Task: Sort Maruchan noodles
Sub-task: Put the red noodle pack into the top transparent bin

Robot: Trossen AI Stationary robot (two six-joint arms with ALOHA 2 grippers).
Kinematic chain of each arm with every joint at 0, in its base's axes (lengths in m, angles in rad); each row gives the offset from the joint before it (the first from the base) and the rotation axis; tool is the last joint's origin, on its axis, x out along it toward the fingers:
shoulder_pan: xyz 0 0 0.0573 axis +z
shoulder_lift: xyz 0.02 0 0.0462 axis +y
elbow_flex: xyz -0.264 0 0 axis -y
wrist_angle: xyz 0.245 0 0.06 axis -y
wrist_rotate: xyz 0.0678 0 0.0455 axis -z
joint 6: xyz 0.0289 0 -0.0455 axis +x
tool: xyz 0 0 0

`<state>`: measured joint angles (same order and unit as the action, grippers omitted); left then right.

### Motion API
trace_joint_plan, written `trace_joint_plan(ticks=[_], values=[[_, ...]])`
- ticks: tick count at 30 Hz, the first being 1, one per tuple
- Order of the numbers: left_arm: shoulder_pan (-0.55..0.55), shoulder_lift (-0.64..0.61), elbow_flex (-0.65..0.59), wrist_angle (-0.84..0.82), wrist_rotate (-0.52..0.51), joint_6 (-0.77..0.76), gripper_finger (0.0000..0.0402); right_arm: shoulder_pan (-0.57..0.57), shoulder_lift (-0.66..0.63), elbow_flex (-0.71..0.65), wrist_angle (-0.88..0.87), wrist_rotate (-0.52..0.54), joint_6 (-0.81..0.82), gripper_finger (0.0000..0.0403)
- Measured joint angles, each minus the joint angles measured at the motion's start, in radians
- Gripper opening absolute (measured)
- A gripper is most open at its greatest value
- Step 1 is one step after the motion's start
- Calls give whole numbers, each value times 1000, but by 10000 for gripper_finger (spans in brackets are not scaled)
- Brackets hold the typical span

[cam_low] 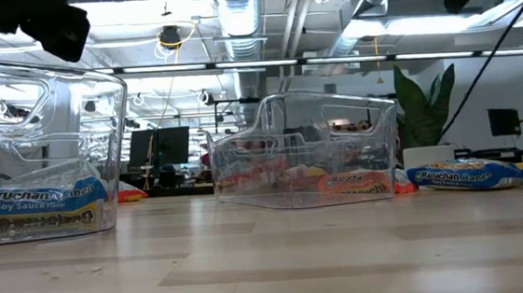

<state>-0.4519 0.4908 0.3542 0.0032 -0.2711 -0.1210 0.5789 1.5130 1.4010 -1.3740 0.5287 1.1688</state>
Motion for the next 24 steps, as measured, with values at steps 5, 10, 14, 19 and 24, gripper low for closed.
trace_joint_plan(ticks=[5,10,14,19,24], values=[[-11,35,0,161,298,-173,103,56,79,0,7,64,72,99],[-136,181,5,264,372,-281,103,54,163,0,25,77,72,99],[-267,358,84,283,292,-285,107,37,218,0,17,74,72,99],[-414,577,281,197,256,-287,123,18,228,0,11,49,73,99],[-530,782,546,-288,149,-434,140,19,206,0,4,49,89,99]])
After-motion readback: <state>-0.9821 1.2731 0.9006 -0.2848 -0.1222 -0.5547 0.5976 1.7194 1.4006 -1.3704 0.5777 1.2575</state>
